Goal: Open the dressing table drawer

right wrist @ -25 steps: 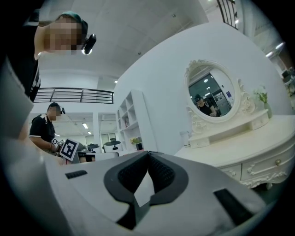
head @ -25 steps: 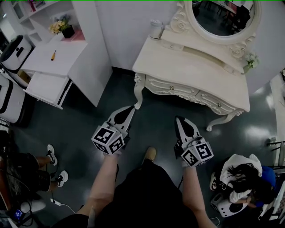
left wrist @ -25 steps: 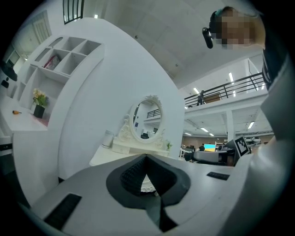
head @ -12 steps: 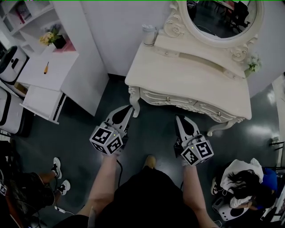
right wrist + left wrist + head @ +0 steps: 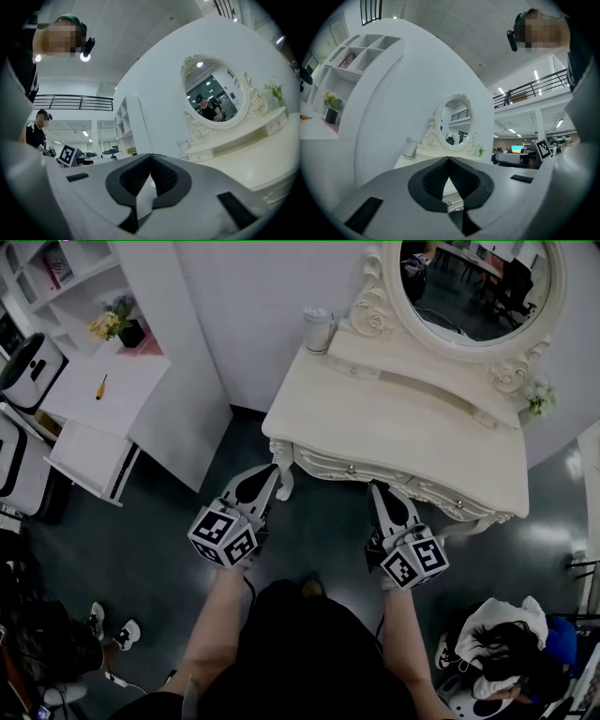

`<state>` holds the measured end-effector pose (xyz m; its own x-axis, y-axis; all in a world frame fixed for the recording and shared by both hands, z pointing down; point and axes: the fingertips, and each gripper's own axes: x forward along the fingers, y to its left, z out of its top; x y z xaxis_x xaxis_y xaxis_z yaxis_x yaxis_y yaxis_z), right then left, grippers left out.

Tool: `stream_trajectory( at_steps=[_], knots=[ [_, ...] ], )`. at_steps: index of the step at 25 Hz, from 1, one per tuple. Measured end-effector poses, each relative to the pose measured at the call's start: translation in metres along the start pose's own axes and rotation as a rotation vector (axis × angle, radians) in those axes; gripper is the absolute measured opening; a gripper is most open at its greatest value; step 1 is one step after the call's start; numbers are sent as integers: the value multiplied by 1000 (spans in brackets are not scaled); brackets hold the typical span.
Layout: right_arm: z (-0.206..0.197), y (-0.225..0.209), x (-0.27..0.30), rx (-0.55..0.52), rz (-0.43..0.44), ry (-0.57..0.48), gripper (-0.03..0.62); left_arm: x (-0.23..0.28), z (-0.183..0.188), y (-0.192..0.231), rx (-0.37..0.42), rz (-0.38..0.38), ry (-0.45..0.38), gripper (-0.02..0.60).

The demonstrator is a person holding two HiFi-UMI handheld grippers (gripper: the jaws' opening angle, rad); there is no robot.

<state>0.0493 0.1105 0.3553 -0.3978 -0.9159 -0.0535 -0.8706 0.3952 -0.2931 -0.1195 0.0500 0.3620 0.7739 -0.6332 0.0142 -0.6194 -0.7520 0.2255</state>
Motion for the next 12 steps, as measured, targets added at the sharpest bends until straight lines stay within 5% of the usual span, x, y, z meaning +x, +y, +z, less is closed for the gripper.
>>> stream_trajectory(
  at_steps=[12],
  knots=[
    [-17,1,5,48,20,19,3,-7,-11,5,-11,29,42,2]
  ],
)
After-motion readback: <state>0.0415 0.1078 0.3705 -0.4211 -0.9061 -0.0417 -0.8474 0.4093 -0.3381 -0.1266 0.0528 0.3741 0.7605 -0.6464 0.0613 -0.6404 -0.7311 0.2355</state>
